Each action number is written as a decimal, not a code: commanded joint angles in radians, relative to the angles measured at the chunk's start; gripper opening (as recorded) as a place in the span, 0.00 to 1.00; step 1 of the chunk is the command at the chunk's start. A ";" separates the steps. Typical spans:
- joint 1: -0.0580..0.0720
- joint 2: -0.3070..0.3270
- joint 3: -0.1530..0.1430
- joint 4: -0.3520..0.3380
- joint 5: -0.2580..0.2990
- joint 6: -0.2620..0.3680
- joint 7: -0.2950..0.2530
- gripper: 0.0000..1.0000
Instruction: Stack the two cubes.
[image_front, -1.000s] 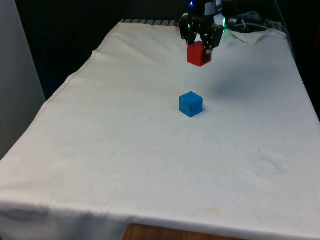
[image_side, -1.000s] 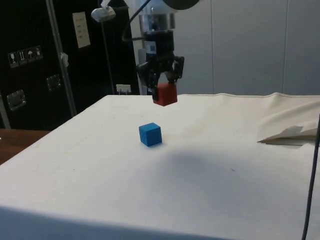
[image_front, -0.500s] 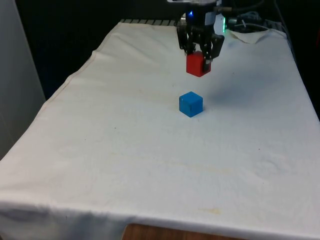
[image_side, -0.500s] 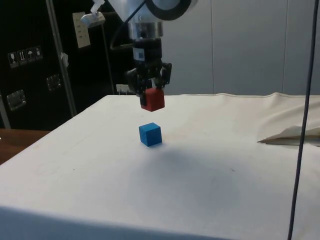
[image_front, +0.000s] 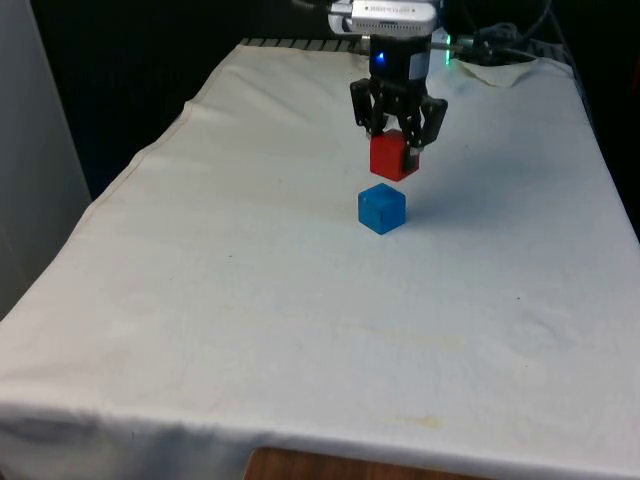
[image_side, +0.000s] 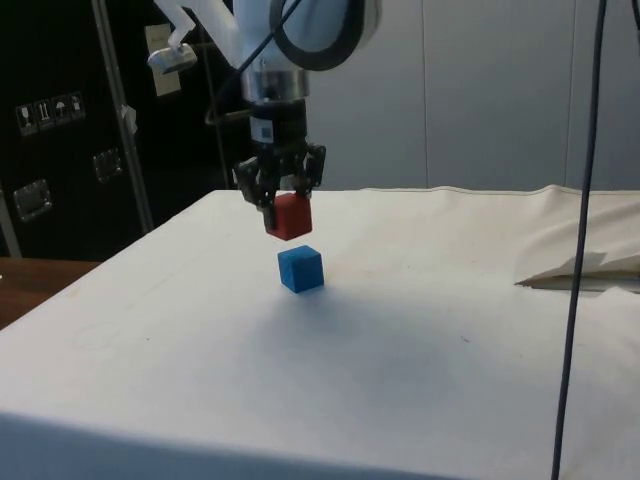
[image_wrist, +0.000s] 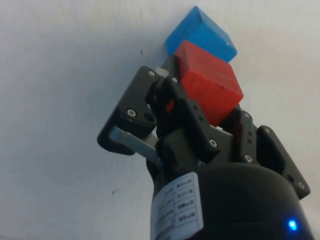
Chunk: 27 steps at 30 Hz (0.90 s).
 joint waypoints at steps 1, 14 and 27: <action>-0.007 0.008 0.010 0.001 0.025 0.011 -0.020 0.00; -0.011 0.052 0.002 -0.001 0.057 0.052 -0.059 0.00; -0.016 0.073 -0.015 -0.005 0.069 0.068 -0.084 0.00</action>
